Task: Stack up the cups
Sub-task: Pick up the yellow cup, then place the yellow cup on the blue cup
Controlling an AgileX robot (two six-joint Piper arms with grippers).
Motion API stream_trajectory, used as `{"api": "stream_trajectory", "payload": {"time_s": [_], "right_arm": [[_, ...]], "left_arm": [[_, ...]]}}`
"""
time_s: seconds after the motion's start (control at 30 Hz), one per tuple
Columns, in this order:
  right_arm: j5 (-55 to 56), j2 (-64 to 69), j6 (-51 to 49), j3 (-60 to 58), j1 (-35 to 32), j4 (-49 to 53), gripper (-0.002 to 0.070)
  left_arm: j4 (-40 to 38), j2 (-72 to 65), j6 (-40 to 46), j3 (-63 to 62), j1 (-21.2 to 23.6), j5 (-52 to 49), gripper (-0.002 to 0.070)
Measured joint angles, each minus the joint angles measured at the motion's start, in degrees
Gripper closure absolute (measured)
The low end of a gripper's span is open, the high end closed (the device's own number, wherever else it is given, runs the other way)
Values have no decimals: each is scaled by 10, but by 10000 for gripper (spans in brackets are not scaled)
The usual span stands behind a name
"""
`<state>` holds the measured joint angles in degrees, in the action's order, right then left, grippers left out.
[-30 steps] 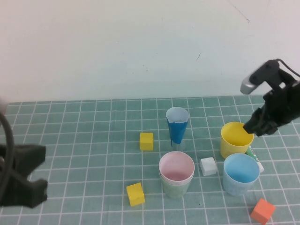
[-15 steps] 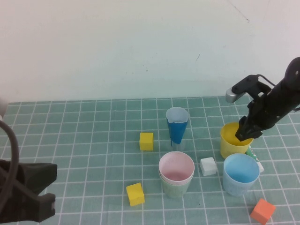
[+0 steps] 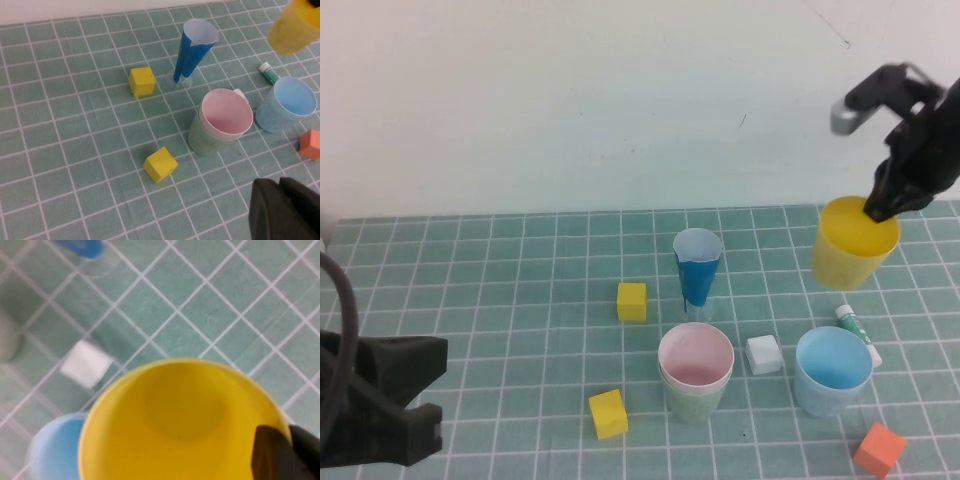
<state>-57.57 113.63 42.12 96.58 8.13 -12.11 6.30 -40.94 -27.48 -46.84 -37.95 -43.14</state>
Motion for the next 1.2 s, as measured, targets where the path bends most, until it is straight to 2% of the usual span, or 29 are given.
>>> {"api": "stream_trajectory", "payload": {"time_s": [0.13, 0.23, 0.53, 0.8, 1.2], "right_arm": [[-53, -71, -6, -17, 0, 1, 660], [-58, -114, -6, -80, 0, 0, 660], [81, -152, 43, -281, 0, -73, 660], [148, -152, 54, -290, 0, -90, 660], [156, -108, 59, -291, 0, -92, 660]], "left_arm": [[2, 0, 2, 0, 0, 2, 676], [7, 0, 5, 0, 0, 4, 676], [13, 0, 17, 0, 0, 26, 676], [16, 0, 17, 0, 0, 40, 676], [16, 0, 17, 0, 0, 40, 676]]}}
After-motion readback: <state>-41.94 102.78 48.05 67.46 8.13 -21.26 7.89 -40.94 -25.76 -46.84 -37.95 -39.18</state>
